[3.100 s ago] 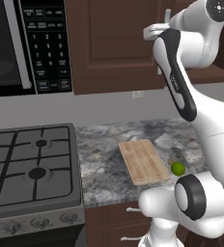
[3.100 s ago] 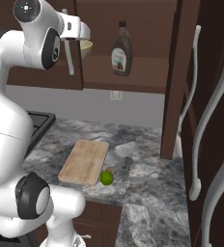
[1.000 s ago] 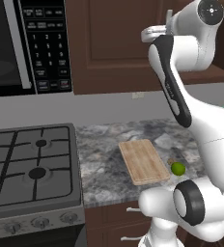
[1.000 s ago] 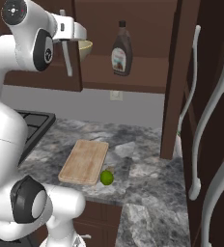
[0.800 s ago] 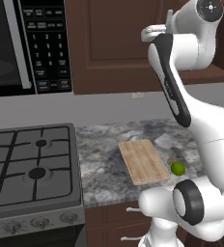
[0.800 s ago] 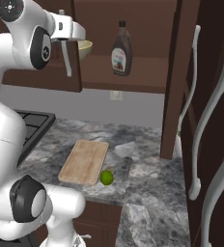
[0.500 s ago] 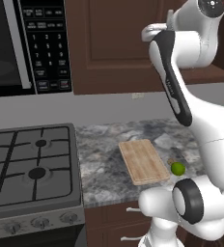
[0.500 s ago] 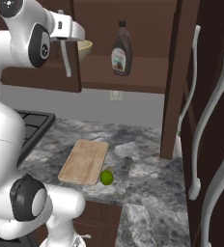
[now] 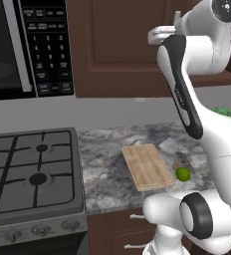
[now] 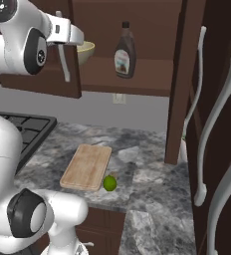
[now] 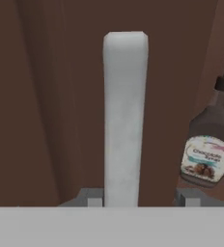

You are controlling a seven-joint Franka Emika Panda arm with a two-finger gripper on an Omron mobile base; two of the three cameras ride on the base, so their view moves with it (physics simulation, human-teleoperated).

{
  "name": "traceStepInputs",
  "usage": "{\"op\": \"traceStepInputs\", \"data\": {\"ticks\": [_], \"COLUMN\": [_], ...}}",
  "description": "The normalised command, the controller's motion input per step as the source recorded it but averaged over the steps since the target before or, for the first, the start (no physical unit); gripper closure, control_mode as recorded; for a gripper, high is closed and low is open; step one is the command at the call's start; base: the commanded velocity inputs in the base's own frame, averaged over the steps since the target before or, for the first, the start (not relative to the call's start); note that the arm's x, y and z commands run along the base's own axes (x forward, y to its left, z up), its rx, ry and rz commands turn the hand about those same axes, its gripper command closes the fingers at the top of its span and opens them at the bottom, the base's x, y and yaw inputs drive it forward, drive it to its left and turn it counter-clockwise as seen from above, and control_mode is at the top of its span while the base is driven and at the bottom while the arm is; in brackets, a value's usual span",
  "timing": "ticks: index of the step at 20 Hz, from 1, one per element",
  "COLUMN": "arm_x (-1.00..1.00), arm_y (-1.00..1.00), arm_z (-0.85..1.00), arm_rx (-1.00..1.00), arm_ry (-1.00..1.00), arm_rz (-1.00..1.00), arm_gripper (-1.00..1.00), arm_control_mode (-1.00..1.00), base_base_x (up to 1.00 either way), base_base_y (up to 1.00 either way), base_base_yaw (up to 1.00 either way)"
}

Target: Open the cabinet. Place the bowl and condiment on the counter. Then place the lime and garlic on the cutting board.

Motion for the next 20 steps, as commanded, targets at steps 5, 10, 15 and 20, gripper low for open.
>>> {"op": "traceStepInputs", "data": {"ticks": [5, 10, 15, 20], "arm_x": [-0.15, -0.21, -0.2, -0.17], "arm_y": [0.56, 0.54, 0.53, 0.52], "arm_z": [-0.25, -0.23, -0.15, -0.06], "arm_rx": [0.0, 0.0, -0.02, -0.02], "arm_ry": [-0.05, -0.04, -0.02, 0.0], "arm_rz": [-0.02, -0.04, -0.03, -0.03], "arm_gripper": [1.0, 1.0, 1.0, 1.0], "arm_control_mode": [-1.0, -1.0, -1.0, -1.0], "base_base_x": [0.0, 0.0, 0.0, 0.0], "base_base_y": [0.0, 0.0, 0.0, 0.0], "base_base_yaw": [0.0, 0.0, 0.0, 0.0]}}
